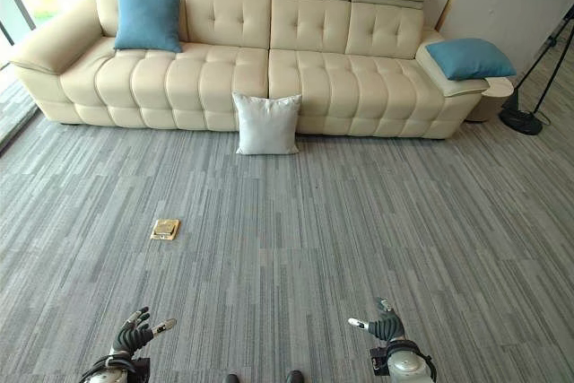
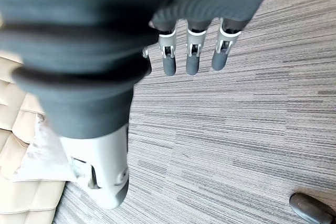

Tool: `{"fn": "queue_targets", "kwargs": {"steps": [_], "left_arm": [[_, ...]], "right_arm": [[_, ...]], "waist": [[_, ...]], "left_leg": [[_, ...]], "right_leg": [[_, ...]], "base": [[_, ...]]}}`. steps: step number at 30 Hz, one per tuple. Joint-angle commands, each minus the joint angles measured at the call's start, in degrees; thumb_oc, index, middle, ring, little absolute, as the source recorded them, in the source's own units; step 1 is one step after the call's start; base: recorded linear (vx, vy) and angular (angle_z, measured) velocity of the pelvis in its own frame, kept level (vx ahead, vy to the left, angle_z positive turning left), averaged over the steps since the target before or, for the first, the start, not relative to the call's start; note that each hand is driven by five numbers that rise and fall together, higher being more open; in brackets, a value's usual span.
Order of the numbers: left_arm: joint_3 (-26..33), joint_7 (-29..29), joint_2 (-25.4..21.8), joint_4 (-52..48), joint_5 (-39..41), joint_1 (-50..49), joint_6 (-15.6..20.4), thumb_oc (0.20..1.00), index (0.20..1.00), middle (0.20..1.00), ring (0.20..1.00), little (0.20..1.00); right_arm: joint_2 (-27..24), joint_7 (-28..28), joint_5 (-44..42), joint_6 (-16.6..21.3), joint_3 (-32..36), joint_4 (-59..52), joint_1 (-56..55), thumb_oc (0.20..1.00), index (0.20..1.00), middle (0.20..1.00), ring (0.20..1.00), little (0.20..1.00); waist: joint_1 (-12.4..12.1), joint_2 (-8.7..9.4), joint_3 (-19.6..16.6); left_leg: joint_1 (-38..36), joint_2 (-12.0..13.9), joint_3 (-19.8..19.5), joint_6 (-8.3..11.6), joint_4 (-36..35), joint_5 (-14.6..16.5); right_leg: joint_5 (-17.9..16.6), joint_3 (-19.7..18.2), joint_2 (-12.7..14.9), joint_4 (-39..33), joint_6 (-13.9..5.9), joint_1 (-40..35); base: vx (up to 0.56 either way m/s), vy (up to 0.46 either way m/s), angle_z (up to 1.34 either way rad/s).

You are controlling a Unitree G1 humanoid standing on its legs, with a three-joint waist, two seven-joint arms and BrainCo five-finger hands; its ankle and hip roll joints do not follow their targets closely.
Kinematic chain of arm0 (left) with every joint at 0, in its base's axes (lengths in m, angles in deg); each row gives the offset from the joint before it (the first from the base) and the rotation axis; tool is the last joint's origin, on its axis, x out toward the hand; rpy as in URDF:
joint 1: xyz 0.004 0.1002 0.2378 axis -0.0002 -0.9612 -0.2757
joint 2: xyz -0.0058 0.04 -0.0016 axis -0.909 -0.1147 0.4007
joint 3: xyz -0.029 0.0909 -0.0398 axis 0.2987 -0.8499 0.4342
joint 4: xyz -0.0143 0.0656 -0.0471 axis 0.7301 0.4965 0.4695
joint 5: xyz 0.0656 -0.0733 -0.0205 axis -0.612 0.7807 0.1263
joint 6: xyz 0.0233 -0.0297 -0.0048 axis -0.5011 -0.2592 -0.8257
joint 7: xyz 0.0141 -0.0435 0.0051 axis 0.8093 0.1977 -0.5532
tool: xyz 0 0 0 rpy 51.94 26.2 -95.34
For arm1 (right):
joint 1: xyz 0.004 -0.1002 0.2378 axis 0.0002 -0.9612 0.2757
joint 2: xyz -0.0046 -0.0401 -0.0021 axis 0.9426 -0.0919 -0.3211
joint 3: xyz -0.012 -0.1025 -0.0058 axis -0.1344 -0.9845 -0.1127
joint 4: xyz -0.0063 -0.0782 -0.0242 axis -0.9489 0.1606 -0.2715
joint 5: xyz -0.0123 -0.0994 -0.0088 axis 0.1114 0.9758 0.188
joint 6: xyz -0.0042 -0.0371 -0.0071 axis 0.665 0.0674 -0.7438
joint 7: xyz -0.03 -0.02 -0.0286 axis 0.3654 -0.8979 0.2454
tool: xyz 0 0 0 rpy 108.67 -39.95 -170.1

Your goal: Pick up all the scattered cushions and arrange them neatly on the sofa.

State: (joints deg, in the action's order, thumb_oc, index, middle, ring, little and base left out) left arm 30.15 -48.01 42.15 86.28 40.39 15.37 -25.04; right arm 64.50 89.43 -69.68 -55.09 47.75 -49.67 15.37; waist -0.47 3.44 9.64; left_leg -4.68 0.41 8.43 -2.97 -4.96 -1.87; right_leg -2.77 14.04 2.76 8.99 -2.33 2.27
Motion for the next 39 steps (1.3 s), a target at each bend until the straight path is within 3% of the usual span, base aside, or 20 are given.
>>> {"fn": "queue_targets", "kwargs": {"steps": [1, 5, 8, 12, 14, 16, 17, 19, 21, 26, 28, 29, 30, 33, 36, 39], "left_arm": [[1.36, -1.38, -1.68, -2.46, -0.83, 1.79, 1.47, 1.000, 1.000, 1.000, 1.000, 1.000], [1.47, -1.28, -1.26, -3.55, 0.19, 1.78, 1.25, 1.000, 1.000, 1.000, 1.000, 1.000], [1.27, -1.72, -0.74, -1.06, 1.30, 3.51, 1.71, 1.000, 1.000, 1.000, 1.000, 1.000], [0.63, -1.84, 0.25, 0.22, 2.92, 4.49, 1.96, 1.000, 1.000, 1.000, 1.000, 1.000], [0.51, -1.84, 0.61, 0.52, 4.28, 4.62, 2.23, 1.000, 1.000, 1.000, 1.000, 1.000], [0.57, -1.88, 0.58, 0.32, 4.74, 4.75, 2.22, 1.000, 1.000, 1.000, 1.000, 1.000], [0.58, -1.94, 0.58, 0.12, 5.51, 5.12, 2.17, 1.000, 1.000, 1.000, 1.000, 1.000], [0.20, -2.13, 0.67, 0.13, 6.19, 5.79, 2.52, 1.000, 1.000, 1.000, 1.000, 1.000], [0.26, -2.25, 0.43, 0.24, 6.58, 6.13, 2.47, 1.000, 1.000, 1.000, 1.000, 1.000], [0.50, -1.95, 0.05, -0.60, 5.71, 5.01, 1.70, 1.000, 1.000, 1.000, 1.000, 1.000], [0.45, -2.10, 0.07, -0.63, 5.47, 4.66, 1.58, 1.000, 1.000, 1.000, 1.000, 1.000], [0.45, -2.34, 0.13, -0.87, 5.26, 4.19, 1.39, 1.000, 1.000, 1.000, 1.000, 1.000], [0.45, -2.34, 0.13, -0.88, 5.26, 4.19, 1.39, 1.000, 1.000, 1.000, 1.000, 1.000], [0.34, -2.62, -0.23, -0.72, 4.75, 3.90, 1.47, 1.000, 1.000, 1.000, 1.000, 1.000], [0.28, -2.89, -0.48, -0.43, 4.49, 3.78, 1.69, 1.000, 1.000, 1.000, 1.000, 1.000], [0.40, -2.60, -0.41, 0.01, 4.11, 3.07, 1.99, 1.000, 1.000, 1.000, 1.000, 1.000]], "right_arm": [[0.01, 0.39, 0.57, 0.65, -0.86, -0.34, 2.45, 1.000, 1.000, 1.000, 1.000, 1.000], [-0.57, 0.81, 0.79, 0.37, -0.82, -0.54, 3.09, 1.000, 1.000, 1.000, 1.000, 1.000], [-0.18, 1.30, 1.00, 0.12, -0.42, -0.81, 2.35, 1.000, 1.000, 1.000, 1.000, 1.000], [-0.08, 1.54, -0.34, 0.83, -0.19, 0.45, 1.97, 1.000, 1.000, 1.000, 1.000, 1.000], [-0.45, 1.65, -1.46, 1.54, -0.08, 0.77, 2.10, 1.000, 1.000, 1.000, 1.000, 1.000], [-0.51, 1.64, -1.87, 1.64, -0.05, 0.90, 2.31, 1.000, 1.000, 1.000, 1.000, 1.000], [-0.82, 1.64, -2.73, 1.86, 0.01, 0.47, 2.74, 1.000, 1.000, 1.000, 1.000, 1.000], [-1.22, 1.89, -3.35, 2.21, -0.24, 0.23, 3.51, 1.000, 1.000, 1.000, 1.000, 1.000], [-1.29, 1.94, -3.82, 1.96, -0.21, 0.15, 3.82, 1.000, 1.000, 1.000, 1.000, 1.000], [-1.88, 1.64, -3.49, 1.66, -0.33, 0.59, 3.56, 1.000, 1.000, 1.000, 1.000, 1.000], [-2.05, 1.58, -3.25, 1.63, -0.46, 0.76, 3.48, 1.000, 1.000, 1.000, 1.000, 1.000], [-2.28, 1.59, -2.96, 1.67, -0.72, 0.90, 3.43, 1.000, 1.000, 1.000, 1.000, 1.000], [-2.28, 1.59, -2.96, 1.67, -0.72, 0.90, 3.43, 1.000, 1.000, 1.000, 1.000, 1.000], [-2.37, 1.70, -2.60, 1.61, -0.98, 1.54, 3.08, 1.000, 1.000, 1.000, 1.000, 1.000], [-2.12, 1.91, -2.21, 1.43, -0.95, 1.95, 2.59, 1.000, 1.000, 1.000, 1.000, 1.000], [-1.49, 1.56, -1.63, 1.65, -1.25, 2.55, 3.00, 1.000, 1.000, 1.000, 1.000, 1.000]], "waist": [[-0.71, -0.31, 1.17], [-0.51, -0.67, 1.92], [1.38, -0.24, 2.24], [2.43, -0.45, 0.38], [2.83, -1.06, -0.21], [3.08, -0.93, -0.41], [2.72, -0.48, 0.42], [1.84, 0.08, 1.50], [1.52, 0.93, 1.79], [0.43, 1.86, 1.84], [0.29, 1.84, 1.71], [-0.08, 1.27, 1.43], [-0.10, 1.28, 1.48], [-1.22, 0.70, 1.90], [-1.89, 0.42, 1.78], [-2.41, -0.20, 0.42]], "left_leg": [[-4.28, 1.23, 1.53, 2.91, -0.04, 5.97], [-5.34, 0.50, 1.95, 3.12, -0.04, 7.06], [-7.30, -0.08, 1.13, 4.01, -0.04, 8.89], [-9.70, 0.64, 0.22, 4.69, -0.04, 10.68], [-9.62, 2.23, 0.40, 5.89, 4.04, 11.56], [-8.16, 2.85, 0.51, 6.64, 7.58, 10.80], [-3.57, 3.83, 0.27, 8.33, 18.10, 8.09], [0.99, 4.03, -0.78, 9.42, 27.60, 4.99], [4.60, 5.01, -0.25, 9.20, 30.92, 2.83], [5.37, 7.79, 2.23, 7.77, 21.92, 6.08], [5.47, 8.63, 2.41, 7.93, 18.08, 5.62], [6.13, 10.35, 2.27, 8.83, 11.90, 1.76], [6.04, 10.35, 2.30, 8.83, 11.85, 1.74], [8.97, 13.04, 3.25, 10.75, 3.42, -6.06], [11.44, 13.44, 5.30, 11.06, 1.15, -7.27], [10.06, 12.27, 3.94, 10.83, 0.61, -6.78]], "right_leg": [[3.72, -0.62, 6.14, 7.40, -6.80, 4.29], [1.37, 2.60, 5.90, 0.86, -6.09, 6.27], [-1.70, 4.39, 4.98, -8.63, -7.46, 7.22], [-1.53, 4.27, 3.93, -8.96, -6.04, 5.02], [-0.03, 4.64, 3.07, -8.58, -4.80, 3.45], [0.39, 4.85, 3.01, -8.88, -4.20, 2.80], [1.52, 4.65, 2.45, -9.48, -2.64, 0.51], [2.43, 4.60, 1.76, -10.56, -1.30, -1.67], [3.41, 4.77, 1.92, -11.30, -0.61, -2.93], [5.13, 4.12, 2.29, -12.17, -1.45, -5.70], [5.71, 4.04, 2.50, -12.15, -1.79, -6.17], [6.92, 4.05, 2.17, -12.14, -1.96, -7.18], [6.92, 4.04, 2.17, -12.14, -1.96, -7.23], [9.18, 4.25, 1.53, -12.37, -2.19, -10.33], [10.17, 4.78, 1.80, -12.65, -2.72, -12.24], [10.16, 3.96, 2.56, -12.40, -3.69, -13.19]], "base": [[0.16, 0.050, -0.01], [0.16, -0.022, -0.09], [0.29, -0.101, 0.05], [0.29, -0.116, 0.29], [0.28, -0.136, 0.35], [0.16, -0.130, 0.38], [0.13, -0.154, 0.27], [0.16, -0.174, -0.03], [0.12, -0.093, -0.21], [0.18, 0.018, 0.03], [0.16, 0.093, -0.07], [0.13, 0.087, 0.03], [0.24, 0.166, 0.16], [0.23, 0.183, 0.25], [0.22, 0.232, 0.15], [0.23, 0.275, 0.07]]}}
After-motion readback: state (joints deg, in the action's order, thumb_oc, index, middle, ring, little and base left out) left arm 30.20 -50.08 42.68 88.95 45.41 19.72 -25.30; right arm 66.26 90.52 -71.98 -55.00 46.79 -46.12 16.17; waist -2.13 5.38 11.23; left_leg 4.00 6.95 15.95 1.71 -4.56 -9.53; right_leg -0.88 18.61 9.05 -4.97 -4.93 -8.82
